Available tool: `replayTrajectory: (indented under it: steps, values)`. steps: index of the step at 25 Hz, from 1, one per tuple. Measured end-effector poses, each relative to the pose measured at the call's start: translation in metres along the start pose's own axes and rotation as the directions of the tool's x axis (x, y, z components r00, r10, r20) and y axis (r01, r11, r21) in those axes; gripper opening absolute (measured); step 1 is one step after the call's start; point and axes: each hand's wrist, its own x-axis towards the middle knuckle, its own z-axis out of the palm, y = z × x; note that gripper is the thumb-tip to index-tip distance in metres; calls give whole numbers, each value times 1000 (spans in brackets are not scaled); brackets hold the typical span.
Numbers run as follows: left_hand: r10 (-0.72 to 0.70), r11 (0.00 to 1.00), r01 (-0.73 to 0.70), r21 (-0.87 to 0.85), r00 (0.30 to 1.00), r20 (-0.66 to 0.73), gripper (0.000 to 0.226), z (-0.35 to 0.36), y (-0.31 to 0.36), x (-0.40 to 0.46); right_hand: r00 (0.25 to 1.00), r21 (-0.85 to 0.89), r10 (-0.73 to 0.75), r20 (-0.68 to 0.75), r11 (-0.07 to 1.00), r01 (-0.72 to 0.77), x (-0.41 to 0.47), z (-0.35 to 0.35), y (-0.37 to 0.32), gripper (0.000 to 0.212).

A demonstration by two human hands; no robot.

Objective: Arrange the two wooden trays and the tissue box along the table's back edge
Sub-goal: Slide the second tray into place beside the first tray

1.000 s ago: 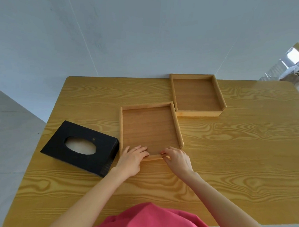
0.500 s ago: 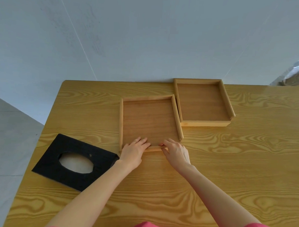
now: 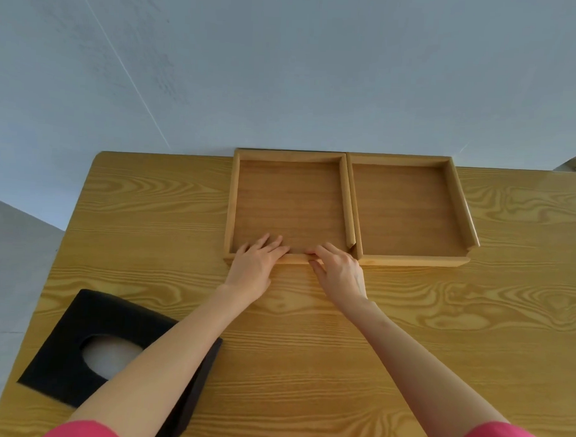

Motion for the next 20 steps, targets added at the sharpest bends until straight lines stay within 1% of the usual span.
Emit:
replayTrajectory:
  steps: [3,6,8,10,12,14,16,18,20]
  values:
    - [2,1000,-2,3,1000,1,67,0,-2,4,999,8,-45,-11,999,45,4,1,4,16]
    - [0,1000,0,-1,1000,0,63,1,-1,3,1000,34,-15,-21,999,16,2,6,4,18]
    - [2,1000,-2,-3,1000,26,56,-1,0,4,1000,54,19,3,998,-19,2,7,1,22]
    - [-2,1000,4,-23,998,67,50,-6,2,2,997,2,46,68,999,-46,0,5,-2,31]
    - [-12,998,16,-56,997,77,49,-9,3,-5,996,-25,37,82,999,-35,-9,3,-6,38]
    - [-19,997,22,-78,999,47,49,-12,4,-18,998,-12,19,65,1000,-18,-21,-1,-12,42]
    - [-26,993,26,-119,1000,3,50,-15,2,-37,995,10,30,92,999,-31,-35,-5,-22,45]
    - [-50,985,44,-168,998,-32,50,-17,-4,-57,988,68,66,139,995,-76,-49,-6,-37,46]
    - [-89,983,80,-165,995,-48,51,-19,-15,-78,970,171,123,208,972,-160,-65,-3,-57,45]
